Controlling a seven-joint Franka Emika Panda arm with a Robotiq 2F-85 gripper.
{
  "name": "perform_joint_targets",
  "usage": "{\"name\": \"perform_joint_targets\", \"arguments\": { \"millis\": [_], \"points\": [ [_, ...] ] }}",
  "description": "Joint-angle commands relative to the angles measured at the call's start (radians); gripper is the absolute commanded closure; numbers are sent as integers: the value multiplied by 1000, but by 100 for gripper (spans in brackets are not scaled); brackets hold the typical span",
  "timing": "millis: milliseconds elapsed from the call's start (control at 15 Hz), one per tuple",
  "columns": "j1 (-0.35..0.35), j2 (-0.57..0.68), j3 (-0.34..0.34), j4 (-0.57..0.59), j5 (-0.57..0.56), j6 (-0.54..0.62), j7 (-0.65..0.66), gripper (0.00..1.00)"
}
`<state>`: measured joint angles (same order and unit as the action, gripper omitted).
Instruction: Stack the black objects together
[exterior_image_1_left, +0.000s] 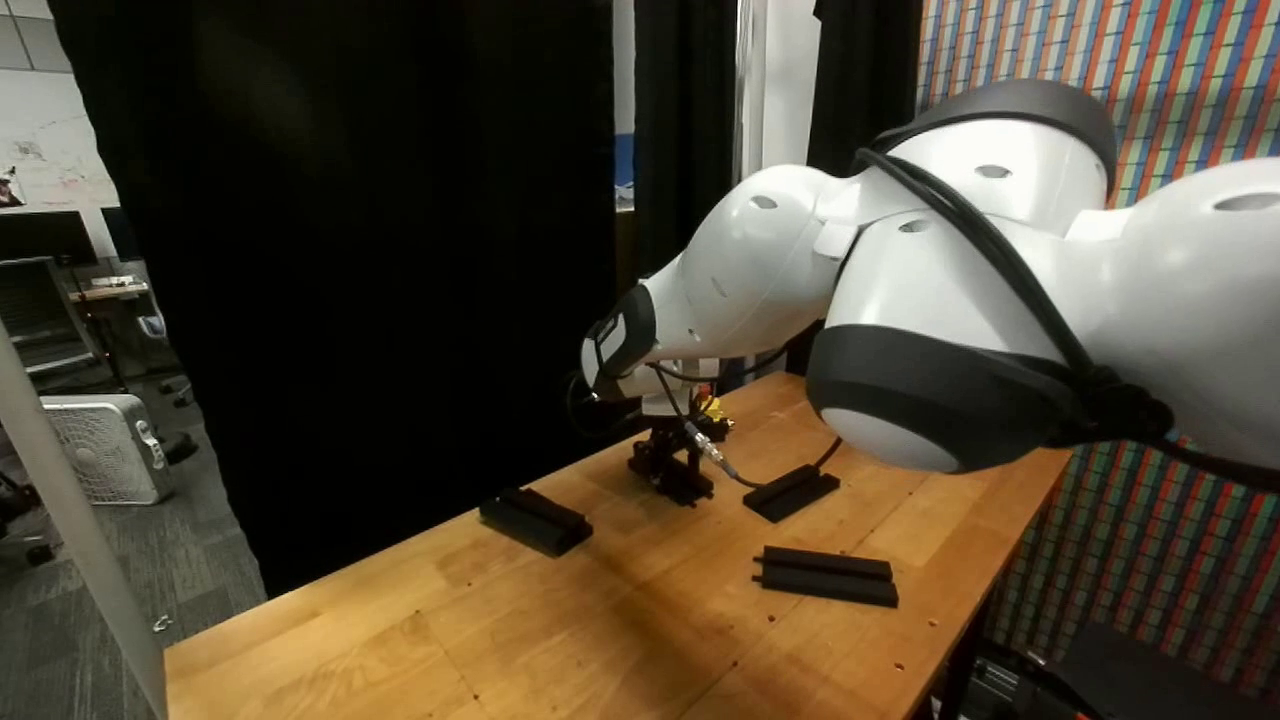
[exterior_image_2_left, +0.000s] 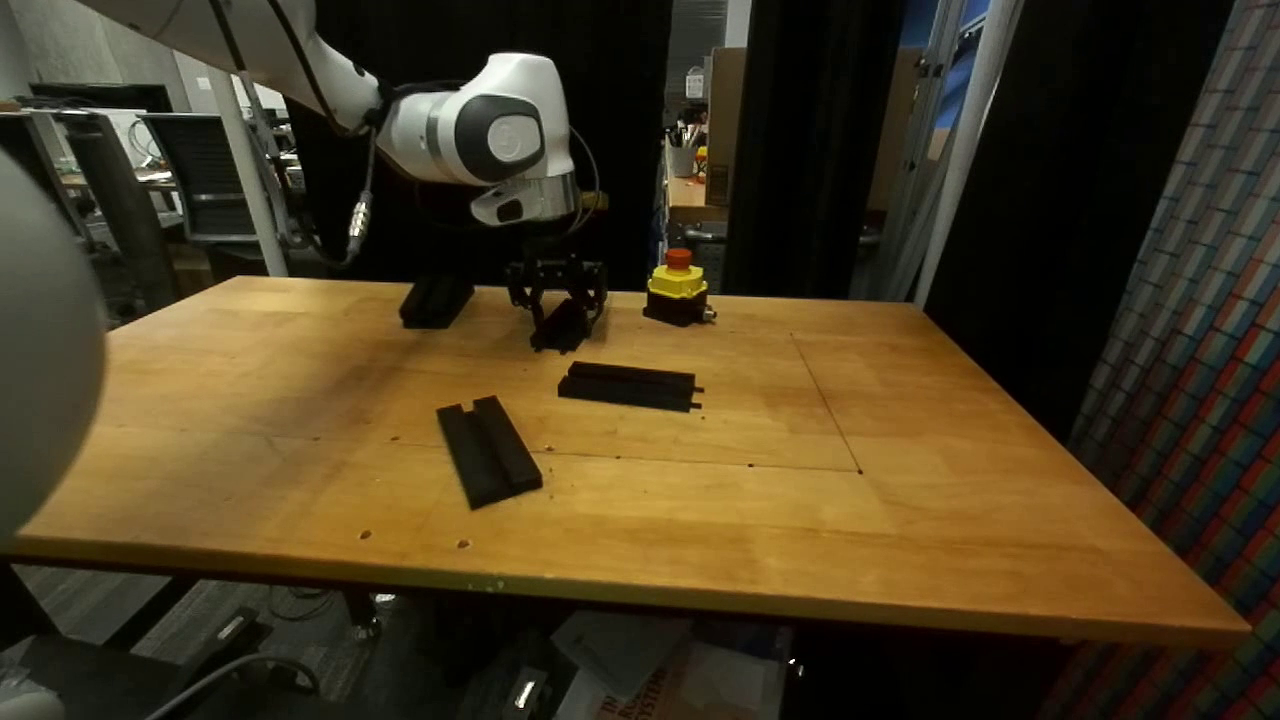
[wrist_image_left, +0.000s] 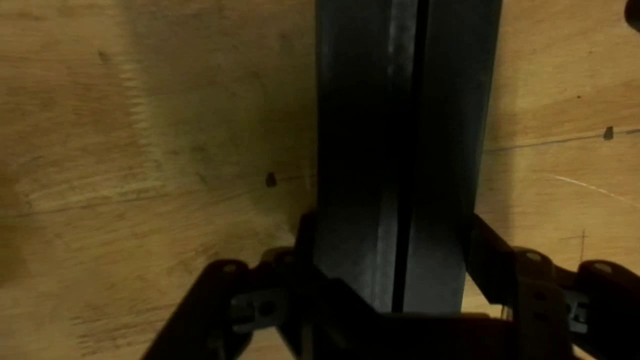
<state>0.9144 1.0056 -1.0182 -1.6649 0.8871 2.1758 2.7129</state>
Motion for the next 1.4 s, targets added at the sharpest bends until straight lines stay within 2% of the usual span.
{"name": "perform_joint_targets", "arguments": {
  "millis": [0,67,267,467,733,1000,1200,1333],
  "points": [
    [-9,-32,28,0,-34,70,-18,54],
    [-77,-152,147,-23,-183,154,24,55],
    [-126,-235,233,-36,-321,280,-26,55],
    [-199,-331,357,-35,-507,403,-42,55],
    [-338,-442,582,-22,-675,489,-81,55],
    [-508,-490,857,-15,-691,512,-175,55],
    [-596,-485,1000,-1,-649,496,-251,55],
    [-636,-474,1066,15,-622,478,-288,55]
  ]
}}
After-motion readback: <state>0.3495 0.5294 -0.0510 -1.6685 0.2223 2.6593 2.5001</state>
